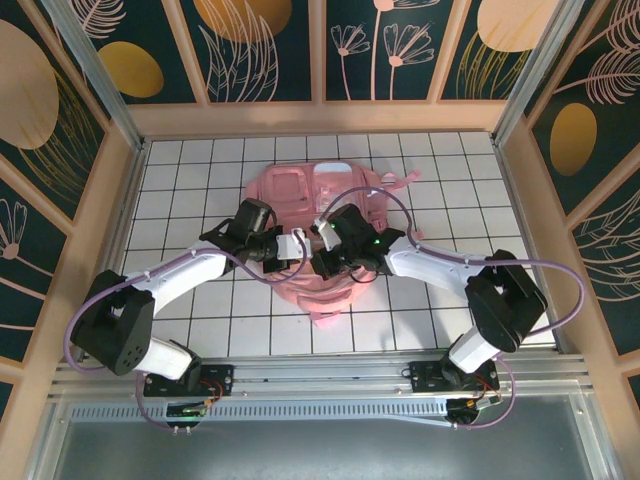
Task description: Pack the student bag
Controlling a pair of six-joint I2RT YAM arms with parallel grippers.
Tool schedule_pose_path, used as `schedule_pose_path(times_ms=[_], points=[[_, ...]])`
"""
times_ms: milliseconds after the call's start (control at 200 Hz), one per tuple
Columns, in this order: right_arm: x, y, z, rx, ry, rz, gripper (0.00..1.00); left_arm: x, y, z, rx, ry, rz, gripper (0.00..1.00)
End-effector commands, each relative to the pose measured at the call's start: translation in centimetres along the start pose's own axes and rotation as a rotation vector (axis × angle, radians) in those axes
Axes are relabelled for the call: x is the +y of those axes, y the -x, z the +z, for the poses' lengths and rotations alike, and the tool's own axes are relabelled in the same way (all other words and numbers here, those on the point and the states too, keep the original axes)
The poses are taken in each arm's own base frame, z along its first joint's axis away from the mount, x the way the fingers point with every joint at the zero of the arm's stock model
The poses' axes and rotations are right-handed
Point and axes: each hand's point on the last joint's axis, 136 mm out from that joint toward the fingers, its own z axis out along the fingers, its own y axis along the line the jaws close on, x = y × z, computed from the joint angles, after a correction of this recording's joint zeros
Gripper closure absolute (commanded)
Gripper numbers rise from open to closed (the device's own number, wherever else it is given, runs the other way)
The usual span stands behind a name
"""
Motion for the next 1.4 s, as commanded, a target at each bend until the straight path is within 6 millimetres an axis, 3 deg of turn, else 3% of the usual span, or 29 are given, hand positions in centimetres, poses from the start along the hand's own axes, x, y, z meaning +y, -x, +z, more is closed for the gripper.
schedule_pose_path(times_ms=[0, 250, 445, 586, 751, 831, 846, 936, 986, 1036, 1146, 1206, 1396], points=[[-0.7, 0.8, -1.3, -0.046, -0.039, 0.01, 1.0, -0.2, 0.0, 0.3, -0.001, -0.022, 0.035, 1.0], [-6.8, -1.2, -3.4, -0.004, -0.233, 0.069, 1.0, -0.7, -1.0, -0.6, 0.057, -0.034, 0.108, 1.0], [-8.6, -2.3, -3.9, 0.004, -0.315, 0.037, 1.0, -0.8, -1.8, -1.8, 0.08, -0.039, 0.12, 1.0], [-7.0, -2.4, -3.8, -0.006, -0.232, 0.012, 1.0, 0.5, -3.4, -3.5, 0.086, 0.003, 0.104, 1.0], [-3.9, -2.3, -3.7, -0.005, -0.163, -0.075, 1.0, 4.4, -6.3, -4.0, 0.178, 0.075, 0.103, 0.97], [-2.2, -1.7, -3.4, -0.012, -0.116, -0.083, 1.0, 5.1, -5.9, -3.3, 0.157, 0.047, 0.079, 0.88], [-1.9, -1.6, -3.3, -0.015, -0.102, -0.081, 1.0, 5.9, -5.0, -3.5, 0.137, 0.056, 0.083, 0.84], [-0.3, -0.6, -2.7, -0.04, -0.03, -0.075, 1.0, 6.2, -2.8, -3.4, 0.033, 0.032, 0.021, 0.68], [0.2, 0.0, -2.3, -0.046, -0.014, -0.073, 1.0, 5.6, -1.1, -3.7, -0.047, 0.016, -0.016, 0.64], [0.4, 0.7, -2.0, -0.049, -0.01, -0.077, 1.0, 4.4, 0.3, -4.0, -0.108, 0.0, -0.022, 0.47], [1.1, 2.0, -1.9, -0.068, 0.006, -0.085, 1.0, -0.2, 1.2, -2.7, -0.108, -0.005, 0.059, 0.27], [1.5, 2.4, -2.2, -0.076, 0.022, -0.094, 1.0, -1.2, 1.7, -2.4, -0.125, 0.004, 0.038, 0.26], [2.8, 2.2, -3.1, -0.037, 0.064, -0.104, 1.0, -0.1, 2.5, -2.1, -0.157, 0.042, -0.034, 0.35]])
